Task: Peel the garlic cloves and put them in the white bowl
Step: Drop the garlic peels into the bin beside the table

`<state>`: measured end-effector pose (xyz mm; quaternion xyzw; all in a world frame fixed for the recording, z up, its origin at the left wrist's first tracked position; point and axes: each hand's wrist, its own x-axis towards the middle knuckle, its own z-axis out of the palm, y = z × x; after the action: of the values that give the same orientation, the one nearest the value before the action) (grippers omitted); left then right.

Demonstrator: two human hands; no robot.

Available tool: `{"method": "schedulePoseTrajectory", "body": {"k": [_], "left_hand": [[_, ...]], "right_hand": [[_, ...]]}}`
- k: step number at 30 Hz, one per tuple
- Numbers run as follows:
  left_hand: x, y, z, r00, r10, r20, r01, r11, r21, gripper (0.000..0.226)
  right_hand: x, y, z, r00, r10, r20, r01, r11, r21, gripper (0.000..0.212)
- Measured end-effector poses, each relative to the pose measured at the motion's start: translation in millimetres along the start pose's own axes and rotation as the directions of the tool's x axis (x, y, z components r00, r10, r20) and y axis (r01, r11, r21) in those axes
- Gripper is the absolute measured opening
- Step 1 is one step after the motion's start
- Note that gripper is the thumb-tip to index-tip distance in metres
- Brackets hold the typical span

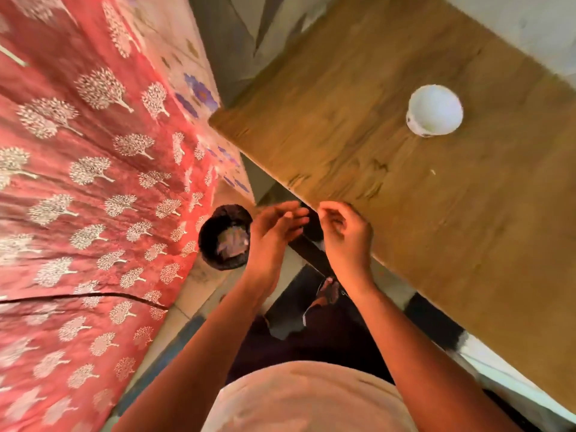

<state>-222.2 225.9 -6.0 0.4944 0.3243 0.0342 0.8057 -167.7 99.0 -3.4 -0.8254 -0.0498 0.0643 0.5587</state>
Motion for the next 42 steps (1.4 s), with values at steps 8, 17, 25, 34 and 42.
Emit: {"method": "schedulePoseTrajectory", "body": {"k": [8,17,25,34,42], "left_hand": [[40,-25,142,0.95,0.213,0.228,-0.301,0.819,0.489,0.031],[108,-52,241,0.804,0.279,0.524,-0.578,0.166,0.799,0.034],[114,-52,255,0.717,0.251,0.651,-0.603,-0.245,0.759,0.02],[130,14,281,0.604,0.496,0.624,-0.681,-0.084,0.727,0.017],[179,43,301,0.707,0.244,0.664,-0.629,-0.211,0.748,0.027]], "right_hand": [[44,57,-135,0.982,-0.153,-0.114,0.116,0.953,-0.28,0.023],[94,134,-200,0.963,-0.248,-0.101,0.147,0.805,-0.575,0.03],[96,141,-202,0.958,-0.267,-0.1,0.162,0.798,-0.58,0.027],[97,133,-204,0.978,-0.181,-0.102,0.083,0.792,-0.605,0.03],[96,135,-202,0.98,-0.173,-0.103,0.07,0.772,-0.632,0.032]]}}
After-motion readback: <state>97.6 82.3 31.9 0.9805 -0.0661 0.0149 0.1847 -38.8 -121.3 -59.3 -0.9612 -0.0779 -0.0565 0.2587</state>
